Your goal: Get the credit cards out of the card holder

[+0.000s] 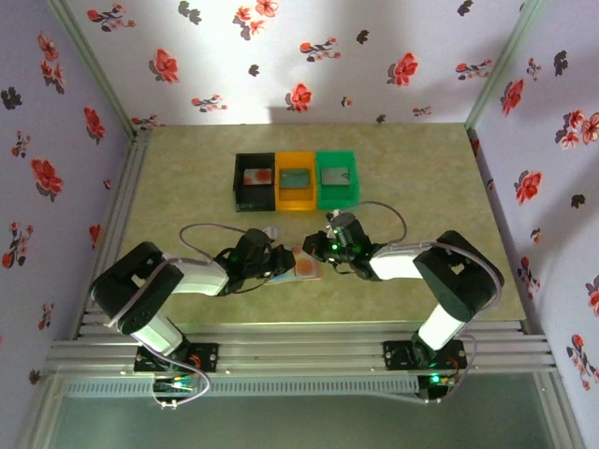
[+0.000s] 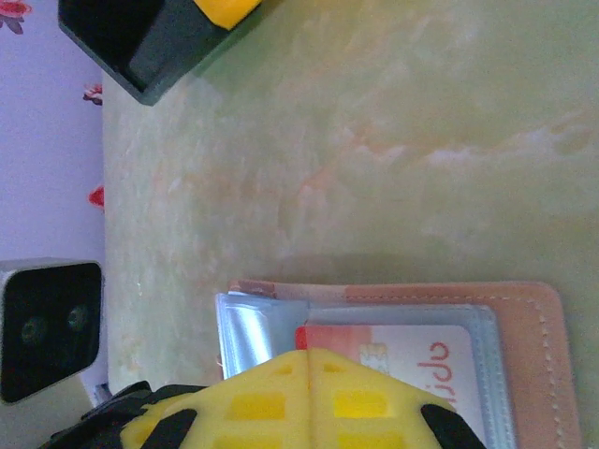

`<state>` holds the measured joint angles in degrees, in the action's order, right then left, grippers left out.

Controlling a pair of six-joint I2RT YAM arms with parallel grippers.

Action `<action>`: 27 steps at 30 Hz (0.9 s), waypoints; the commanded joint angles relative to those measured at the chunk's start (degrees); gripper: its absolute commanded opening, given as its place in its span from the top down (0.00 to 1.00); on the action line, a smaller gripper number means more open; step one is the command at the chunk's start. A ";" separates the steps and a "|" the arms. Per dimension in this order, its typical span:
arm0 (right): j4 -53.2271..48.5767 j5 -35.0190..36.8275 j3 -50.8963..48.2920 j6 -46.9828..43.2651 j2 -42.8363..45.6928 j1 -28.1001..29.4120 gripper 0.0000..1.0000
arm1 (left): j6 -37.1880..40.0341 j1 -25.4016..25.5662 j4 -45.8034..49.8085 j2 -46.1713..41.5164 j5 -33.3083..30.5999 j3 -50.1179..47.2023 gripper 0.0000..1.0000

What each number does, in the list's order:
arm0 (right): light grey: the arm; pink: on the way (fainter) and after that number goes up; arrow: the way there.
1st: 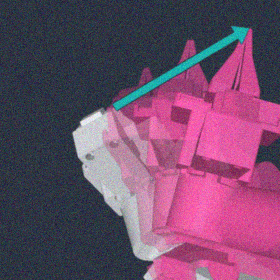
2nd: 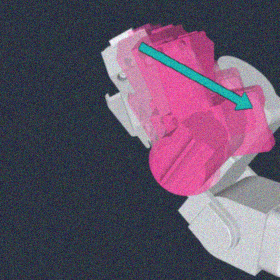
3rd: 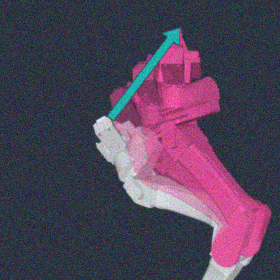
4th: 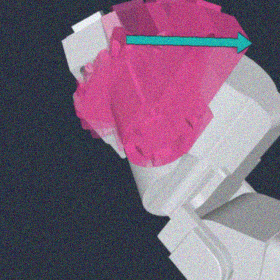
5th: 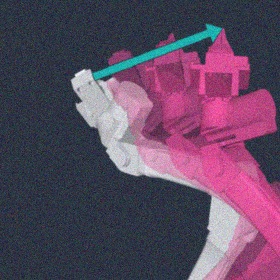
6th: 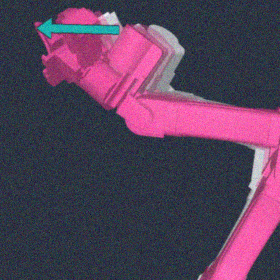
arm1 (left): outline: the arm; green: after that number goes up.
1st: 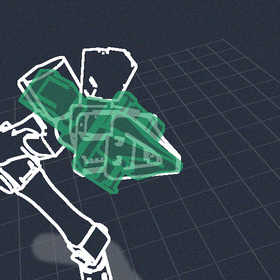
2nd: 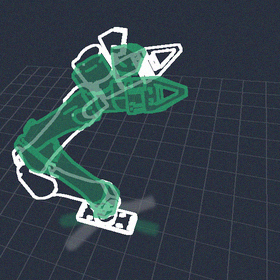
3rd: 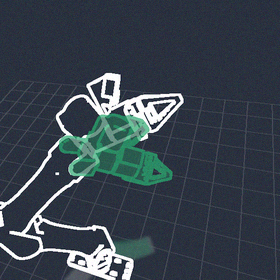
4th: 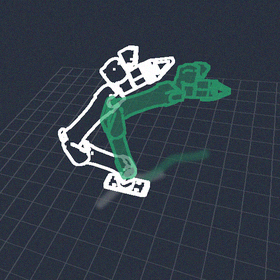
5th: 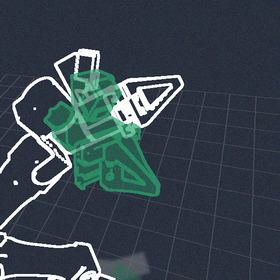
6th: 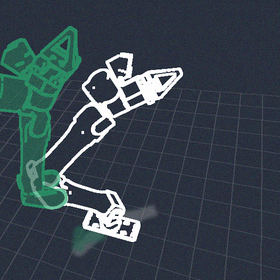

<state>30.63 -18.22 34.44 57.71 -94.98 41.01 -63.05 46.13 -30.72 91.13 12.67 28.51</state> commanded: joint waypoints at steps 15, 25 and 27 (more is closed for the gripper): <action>6.02 6.95 -7.78 3.05 -4.61 1.09 0.98 | 1.96 -1.06 2.15 -2.99 0.14 0.60 1.00; 6.44 5.70 -8.15 2.79 -4.35 0.22 0.98 | 2.05 -2.92 2.16 -5.85 0.57 -1.26 1.00; 6.22 5.12 -8.03 2.48 -3.73 -0.21 0.98 | 2.27 -3.52 2.48 -6.80 0.78 -1.73 1.00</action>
<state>40.91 -14.37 27.94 60.51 -97.95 41.60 -62.48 43.59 -27.38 86.74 13.13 27.66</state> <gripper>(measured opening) 0.046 0.056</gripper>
